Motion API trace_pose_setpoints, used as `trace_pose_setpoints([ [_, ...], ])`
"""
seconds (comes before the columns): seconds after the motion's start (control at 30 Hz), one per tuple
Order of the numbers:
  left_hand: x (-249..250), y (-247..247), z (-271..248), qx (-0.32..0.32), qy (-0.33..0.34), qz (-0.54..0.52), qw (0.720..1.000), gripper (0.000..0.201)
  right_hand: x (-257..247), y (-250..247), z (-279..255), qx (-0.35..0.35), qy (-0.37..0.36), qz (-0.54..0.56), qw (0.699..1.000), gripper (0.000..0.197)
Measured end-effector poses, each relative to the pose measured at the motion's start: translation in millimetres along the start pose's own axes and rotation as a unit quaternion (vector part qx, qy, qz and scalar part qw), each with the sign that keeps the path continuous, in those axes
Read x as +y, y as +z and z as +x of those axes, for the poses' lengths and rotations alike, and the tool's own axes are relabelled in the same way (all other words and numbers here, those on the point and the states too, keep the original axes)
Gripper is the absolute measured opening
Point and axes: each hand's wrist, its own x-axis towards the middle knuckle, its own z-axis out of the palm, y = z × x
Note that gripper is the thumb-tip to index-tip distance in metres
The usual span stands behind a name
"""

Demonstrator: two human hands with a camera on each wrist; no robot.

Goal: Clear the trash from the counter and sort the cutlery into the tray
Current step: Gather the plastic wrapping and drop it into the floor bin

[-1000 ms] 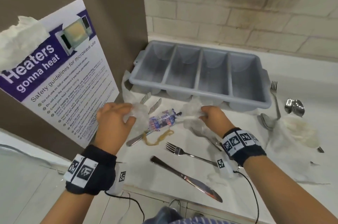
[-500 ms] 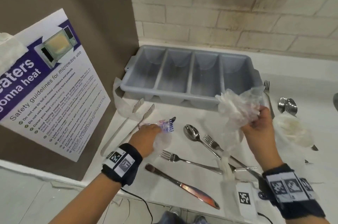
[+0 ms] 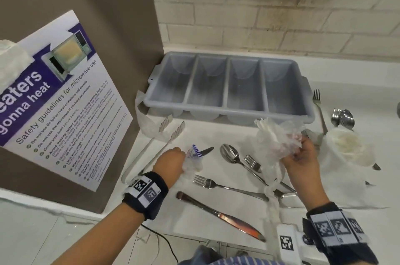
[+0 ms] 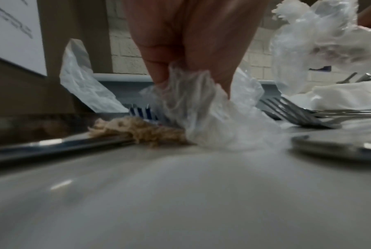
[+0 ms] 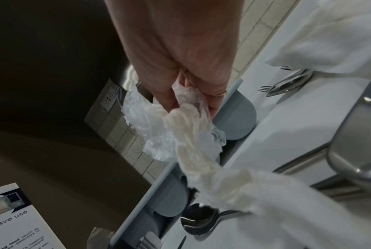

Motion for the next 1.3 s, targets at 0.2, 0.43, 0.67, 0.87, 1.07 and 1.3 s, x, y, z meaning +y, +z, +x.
trace_pose_setpoints([
  [0.2,-11,-35,-1,0.1,-0.045,-0.075,0.991,0.026,-10,-5,-5,0.03,-0.002,0.046,0.998,0.043],
  [0.43,46,-90,-19,0.162,0.034,-0.272,0.948,0.044,-46,-67,-31,0.131,-0.038,0.122,0.983,0.059],
  [0.67,205,-46,-42,-0.047,0.239,-0.426,0.871,0.018,-39,-198,-111,0.335,-0.016,0.03,0.942,0.045],
  [0.87,346,52,-78,-0.23,0.298,-0.37,0.849,0.047,15,-310,-220,0.553,0.082,0.055,0.827,0.038],
  [1.07,457,168,-115,-0.28,0.328,-0.221,0.875,0.014,107,-383,-311,0.666,0.21,0.07,0.712,0.03],
  [1.3,523,371,-80,-0.353,0.259,-0.066,0.897,0.035,194,-414,-363,0.697,0.299,0.128,0.639,0.041],
])
